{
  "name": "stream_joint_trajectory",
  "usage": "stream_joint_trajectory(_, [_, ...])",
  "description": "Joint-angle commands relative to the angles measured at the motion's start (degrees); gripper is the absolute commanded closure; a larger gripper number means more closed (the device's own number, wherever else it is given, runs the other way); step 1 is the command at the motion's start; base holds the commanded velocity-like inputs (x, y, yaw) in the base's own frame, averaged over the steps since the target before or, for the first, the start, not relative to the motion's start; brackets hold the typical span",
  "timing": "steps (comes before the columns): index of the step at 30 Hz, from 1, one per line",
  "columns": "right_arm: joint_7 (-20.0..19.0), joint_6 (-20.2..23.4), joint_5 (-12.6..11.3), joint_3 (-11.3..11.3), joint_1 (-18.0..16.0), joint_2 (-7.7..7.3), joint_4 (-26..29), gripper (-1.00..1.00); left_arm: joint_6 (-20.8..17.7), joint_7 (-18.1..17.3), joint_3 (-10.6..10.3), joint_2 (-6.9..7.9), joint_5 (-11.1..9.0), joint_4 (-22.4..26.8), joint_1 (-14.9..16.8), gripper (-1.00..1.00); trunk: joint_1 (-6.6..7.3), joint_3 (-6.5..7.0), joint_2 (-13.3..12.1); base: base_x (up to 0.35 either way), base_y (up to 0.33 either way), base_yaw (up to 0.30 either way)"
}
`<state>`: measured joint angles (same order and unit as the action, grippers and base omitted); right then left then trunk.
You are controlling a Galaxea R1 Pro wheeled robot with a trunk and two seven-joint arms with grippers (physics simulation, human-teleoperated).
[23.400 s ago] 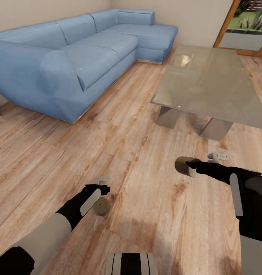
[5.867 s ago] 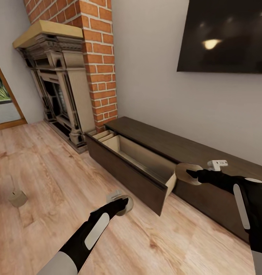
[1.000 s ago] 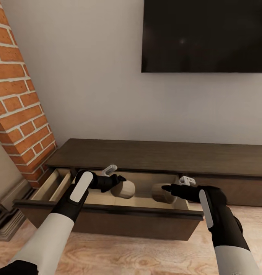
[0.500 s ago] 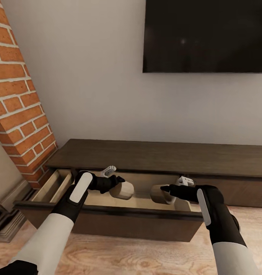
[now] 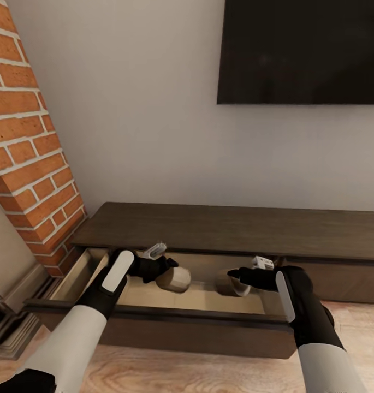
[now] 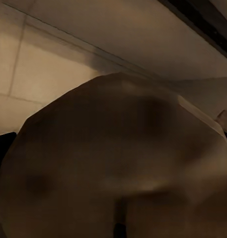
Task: Place each of the two pumpkins and all three candles from the living room inside a cabinet in the living room (use any cabinet), then make sure every cabinet is closed, and position the cauldron so it is next to a table in the living room.
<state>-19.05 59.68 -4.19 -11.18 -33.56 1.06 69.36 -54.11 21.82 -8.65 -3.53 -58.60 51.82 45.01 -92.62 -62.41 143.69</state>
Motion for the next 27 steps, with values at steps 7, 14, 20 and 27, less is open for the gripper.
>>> stream_joint_trajectory(7, [3.8, 0.3, -0.4, -0.2, -2.8, 0.1, -6.6, 1.0, 0.7, 0.6, -0.2, -0.16, -0.6, -5.8, 1.1, 1.0, 0.02, -0.05, 0.0, 0.009, 0.01, 0.0])
stream_joint_trajectory(14, [5.9, 0.3, -0.5, -0.2, -3.2, 0.17, -7.8, 1.0, 3.7, 0.4, -0.3, -0.66, 3.1, -9.1, 2.7, 1.0, 0.02, -0.05, 0.0, 0.001, 0.001, 0.0])
stream_joint_trajectory(20, [6.1, 0.3, -0.6, -0.1, -3.3, 0.28, -8.1, 1.0, 5.3, -0.1, -0.2, -0.84, 6.7, -9.5, 2.8, 1.0, 0.02, -0.05, 0.0, 0.005, 0.005, 0.0])
stream_joint_trajectory(27, [6.4, 0.3, -0.5, 0.0, -3.3, 1.27, -9.2, 1.0, 5.6, -0.3, -0.3, -0.86, 7.2, -10.2, 2.9, 1.0, 0.02, -0.05, 0.0, 0.147, 0.196, 0.0])
